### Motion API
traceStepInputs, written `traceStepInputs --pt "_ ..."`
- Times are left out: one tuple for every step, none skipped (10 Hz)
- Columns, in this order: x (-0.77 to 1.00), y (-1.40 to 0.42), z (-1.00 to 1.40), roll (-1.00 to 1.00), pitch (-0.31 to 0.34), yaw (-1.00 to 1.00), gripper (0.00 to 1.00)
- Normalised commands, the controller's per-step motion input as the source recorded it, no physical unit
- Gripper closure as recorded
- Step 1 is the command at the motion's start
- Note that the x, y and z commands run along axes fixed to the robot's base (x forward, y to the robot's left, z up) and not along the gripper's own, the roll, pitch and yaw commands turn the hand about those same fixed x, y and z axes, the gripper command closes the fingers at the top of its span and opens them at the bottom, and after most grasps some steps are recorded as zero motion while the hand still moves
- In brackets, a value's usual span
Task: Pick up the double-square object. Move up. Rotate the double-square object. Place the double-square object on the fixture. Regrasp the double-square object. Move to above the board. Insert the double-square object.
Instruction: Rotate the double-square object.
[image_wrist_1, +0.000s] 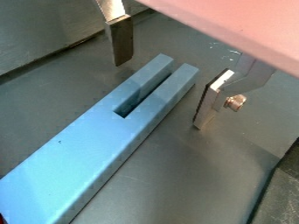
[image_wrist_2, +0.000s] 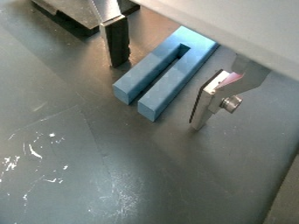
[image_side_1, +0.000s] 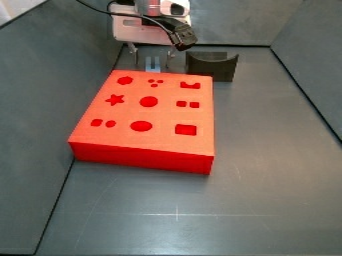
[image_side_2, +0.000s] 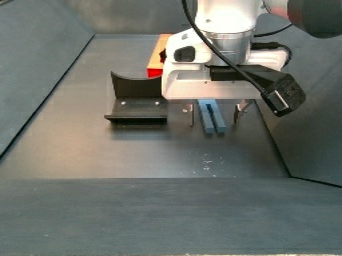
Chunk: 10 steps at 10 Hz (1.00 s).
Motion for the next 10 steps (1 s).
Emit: traceStepInputs --pt "0.01 0.01 -0.17 -0.12 -0.034 0.00 0.00" --pt "0.01 0.01 -0.17 -0.12 -0.034 0.00 0.00" --pt "0.01 0.01 -0.17 -0.12 -0.034 0.00 0.00" --pt "0.01 0.01 -0.17 -0.12 -0.034 0.00 0.00" --pt "0.01 0.01 -0.17 -0.12 -0.034 0.00 0.00" --pt "0.01 0.01 -0.17 -0.12 -0.034 0.00 0.00" --pt "0.01 0.01 -0.17 -0.12 -0.034 0.00 0.00" --pt "0.01 0.01 -0.17 -0.12 -0.034 0.00 0.00" --pt "0.01 0.01 -0.17 -0.12 -0.034 0.00 0.00" --pt "0.01 0.01 -0.17 -0.12 -0.034 0.00 0.00"
